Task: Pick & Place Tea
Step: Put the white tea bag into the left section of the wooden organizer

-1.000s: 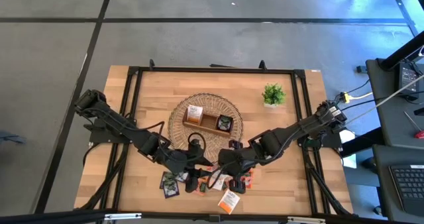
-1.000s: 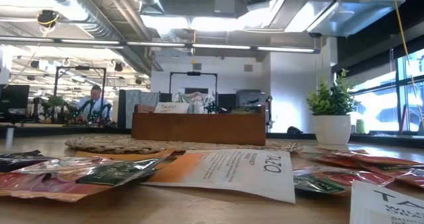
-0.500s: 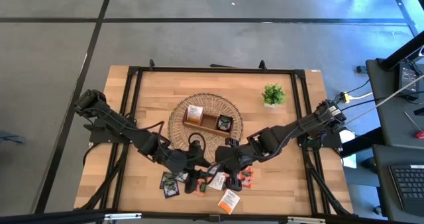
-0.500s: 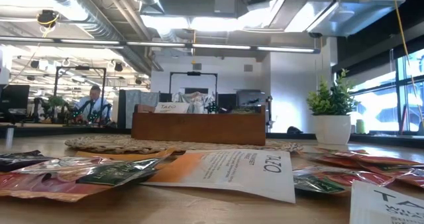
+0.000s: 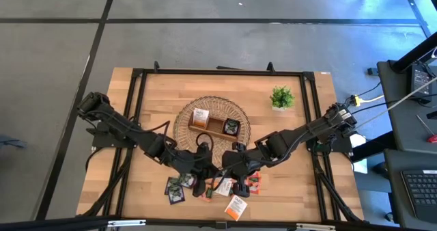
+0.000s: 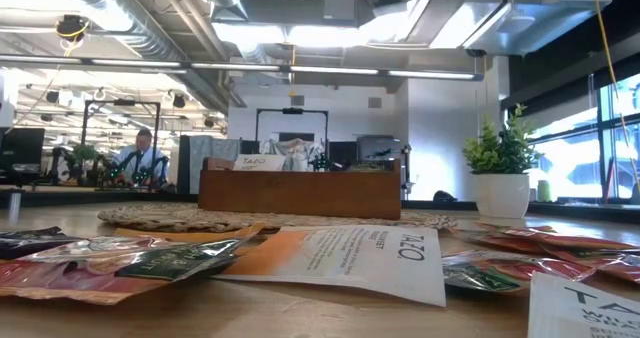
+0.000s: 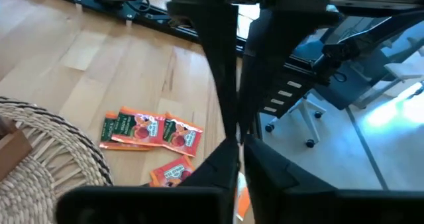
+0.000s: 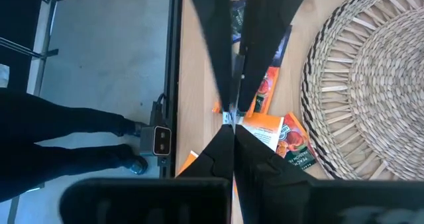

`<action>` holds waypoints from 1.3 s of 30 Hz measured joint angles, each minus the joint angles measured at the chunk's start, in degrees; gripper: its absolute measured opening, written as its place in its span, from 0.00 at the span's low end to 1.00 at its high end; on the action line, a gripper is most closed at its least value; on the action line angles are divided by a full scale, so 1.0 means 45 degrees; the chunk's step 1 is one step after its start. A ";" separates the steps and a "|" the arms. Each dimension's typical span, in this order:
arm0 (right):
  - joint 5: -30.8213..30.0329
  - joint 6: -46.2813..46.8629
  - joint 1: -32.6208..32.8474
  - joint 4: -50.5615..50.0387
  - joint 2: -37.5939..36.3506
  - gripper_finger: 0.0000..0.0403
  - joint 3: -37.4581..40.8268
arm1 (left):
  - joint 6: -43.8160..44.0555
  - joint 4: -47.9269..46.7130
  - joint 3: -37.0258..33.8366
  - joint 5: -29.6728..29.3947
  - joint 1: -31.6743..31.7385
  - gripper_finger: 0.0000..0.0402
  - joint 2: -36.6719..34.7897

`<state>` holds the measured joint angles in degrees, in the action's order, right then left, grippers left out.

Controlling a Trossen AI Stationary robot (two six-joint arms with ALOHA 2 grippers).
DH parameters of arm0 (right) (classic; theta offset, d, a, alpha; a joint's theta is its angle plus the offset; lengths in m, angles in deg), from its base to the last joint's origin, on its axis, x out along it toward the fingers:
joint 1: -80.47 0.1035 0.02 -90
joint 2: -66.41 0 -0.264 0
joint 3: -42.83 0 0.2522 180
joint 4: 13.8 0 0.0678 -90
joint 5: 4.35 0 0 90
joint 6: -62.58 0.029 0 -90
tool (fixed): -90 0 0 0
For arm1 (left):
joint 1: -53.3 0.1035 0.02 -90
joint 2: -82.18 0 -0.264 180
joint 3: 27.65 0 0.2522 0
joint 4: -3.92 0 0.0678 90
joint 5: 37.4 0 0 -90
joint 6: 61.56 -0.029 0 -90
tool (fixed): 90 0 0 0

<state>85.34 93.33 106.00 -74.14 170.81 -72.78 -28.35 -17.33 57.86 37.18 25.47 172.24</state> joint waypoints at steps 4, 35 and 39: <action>-0.0005 -0.0075 -0.0002 -0.0031 0.0000 0.01 0.0000 | 0.0173 -0.0054 0.0000 -0.0029 0.0131 0.01 0.0000; -0.5523 0.0475 -0.0050 -0.3138 -0.3152 0.26 0.0000 | -0.1738 0.1148 -0.5864 -0.0474 0.4561 0.00 -0.6687; -0.6478 0.0490 -0.0184 -0.3121 -0.3025 0.26 -0.0004 | -0.1419 0.4049 -0.8517 0.0600 0.5995 0.00 -0.7222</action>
<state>56.19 95.54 105.17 -88.18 157.20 -72.79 -34.74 0.89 19.53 39.88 52.45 139.74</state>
